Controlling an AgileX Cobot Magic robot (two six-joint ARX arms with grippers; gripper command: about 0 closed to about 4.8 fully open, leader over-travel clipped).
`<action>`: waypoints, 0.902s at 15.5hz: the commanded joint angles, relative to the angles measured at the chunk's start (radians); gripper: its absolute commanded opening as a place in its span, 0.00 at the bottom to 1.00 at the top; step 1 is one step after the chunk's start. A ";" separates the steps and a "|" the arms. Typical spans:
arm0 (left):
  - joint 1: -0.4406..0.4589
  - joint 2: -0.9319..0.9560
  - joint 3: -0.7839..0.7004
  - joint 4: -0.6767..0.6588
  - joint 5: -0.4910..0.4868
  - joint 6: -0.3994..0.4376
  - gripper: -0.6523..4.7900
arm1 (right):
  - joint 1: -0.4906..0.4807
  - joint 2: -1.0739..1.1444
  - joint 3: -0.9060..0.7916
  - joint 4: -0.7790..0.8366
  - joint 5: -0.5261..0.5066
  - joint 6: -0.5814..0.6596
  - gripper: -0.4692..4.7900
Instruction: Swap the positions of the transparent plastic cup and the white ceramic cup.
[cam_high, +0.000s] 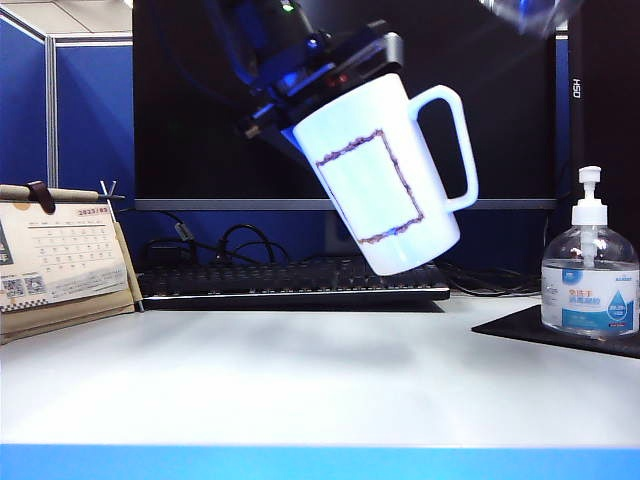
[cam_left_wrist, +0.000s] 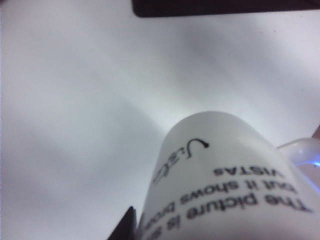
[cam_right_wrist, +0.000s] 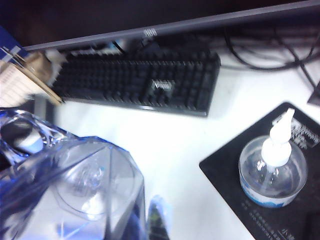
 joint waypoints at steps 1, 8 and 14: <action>-0.011 0.064 0.089 -0.026 0.016 0.045 0.11 | -0.001 -0.040 0.010 0.014 0.001 0.001 0.07; -0.089 0.217 0.247 -0.060 0.016 0.118 0.11 | -0.001 -0.068 0.010 -0.002 0.000 0.004 0.07; -0.098 0.340 0.375 -0.175 -0.082 0.248 0.11 | 0.000 -0.068 0.009 -0.034 -0.006 0.004 0.07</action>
